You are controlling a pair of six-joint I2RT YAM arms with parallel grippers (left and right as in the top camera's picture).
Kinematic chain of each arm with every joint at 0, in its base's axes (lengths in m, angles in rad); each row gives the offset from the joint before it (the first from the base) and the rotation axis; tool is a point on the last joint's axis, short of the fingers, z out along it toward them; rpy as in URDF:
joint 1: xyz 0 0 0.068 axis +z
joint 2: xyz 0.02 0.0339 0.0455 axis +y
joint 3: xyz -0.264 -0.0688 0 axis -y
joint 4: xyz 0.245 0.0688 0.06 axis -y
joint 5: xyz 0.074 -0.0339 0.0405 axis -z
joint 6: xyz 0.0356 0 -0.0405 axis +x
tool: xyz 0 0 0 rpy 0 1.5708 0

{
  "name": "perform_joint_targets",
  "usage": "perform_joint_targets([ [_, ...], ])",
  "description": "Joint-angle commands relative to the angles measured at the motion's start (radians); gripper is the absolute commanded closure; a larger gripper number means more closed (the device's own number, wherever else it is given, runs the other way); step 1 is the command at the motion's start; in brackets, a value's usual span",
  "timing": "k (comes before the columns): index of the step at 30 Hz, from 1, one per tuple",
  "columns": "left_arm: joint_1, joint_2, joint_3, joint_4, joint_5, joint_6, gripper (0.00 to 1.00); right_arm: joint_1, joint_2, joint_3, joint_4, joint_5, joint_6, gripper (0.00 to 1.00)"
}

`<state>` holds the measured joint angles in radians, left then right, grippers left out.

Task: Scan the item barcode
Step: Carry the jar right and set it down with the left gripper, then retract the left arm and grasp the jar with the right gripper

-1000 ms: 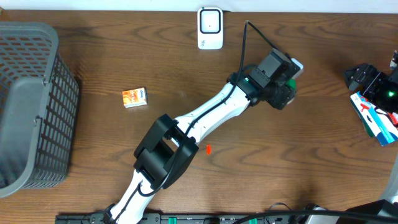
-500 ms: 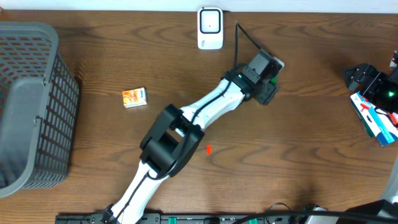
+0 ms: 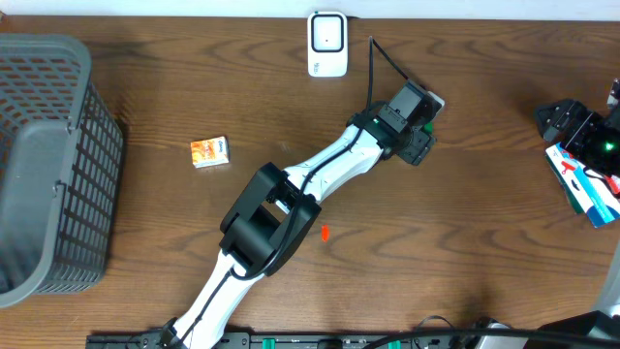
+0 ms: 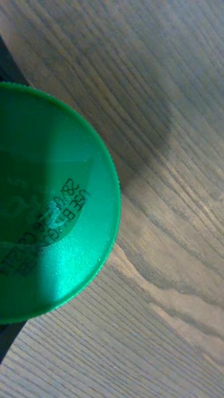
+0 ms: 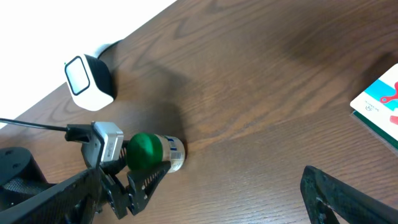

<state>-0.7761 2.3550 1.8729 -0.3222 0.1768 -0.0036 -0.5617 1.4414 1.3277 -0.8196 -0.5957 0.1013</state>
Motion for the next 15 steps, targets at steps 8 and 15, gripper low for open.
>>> perform_joint_targets([
  [8,0.003,-0.017,-0.002,-0.001,-0.007,-0.013,0.14,0.000,-0.011,0.000,0.000,-0.004,-0.013,0.01],
  [15,0.014,-0.085,-0.001,-0.017,-0.055,-0.013,0.13,0.000,-0.011,0.000,0.000,-0.004,-0.013,0.01],
])
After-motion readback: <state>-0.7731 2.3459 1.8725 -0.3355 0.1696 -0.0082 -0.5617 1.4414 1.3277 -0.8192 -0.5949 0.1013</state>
